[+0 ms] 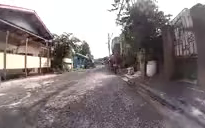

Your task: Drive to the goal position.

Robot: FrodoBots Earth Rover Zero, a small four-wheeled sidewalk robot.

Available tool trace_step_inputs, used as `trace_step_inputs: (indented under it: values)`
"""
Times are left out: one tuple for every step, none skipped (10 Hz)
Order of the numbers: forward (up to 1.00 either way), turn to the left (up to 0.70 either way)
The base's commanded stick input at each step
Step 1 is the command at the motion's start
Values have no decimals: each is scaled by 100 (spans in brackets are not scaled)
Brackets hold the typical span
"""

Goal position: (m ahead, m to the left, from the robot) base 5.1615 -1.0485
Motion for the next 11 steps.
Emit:
trace_step_inputs:
  values:
    - [85, 0]
    - [85, 0]
    - [85, 0]
    - [85, 0]
    - [85, 0]
    - [85, 0]
    - [85, 0]
    - [85, 0]
    - [85, 0]
    - [85, 0]
    - [85, 0]
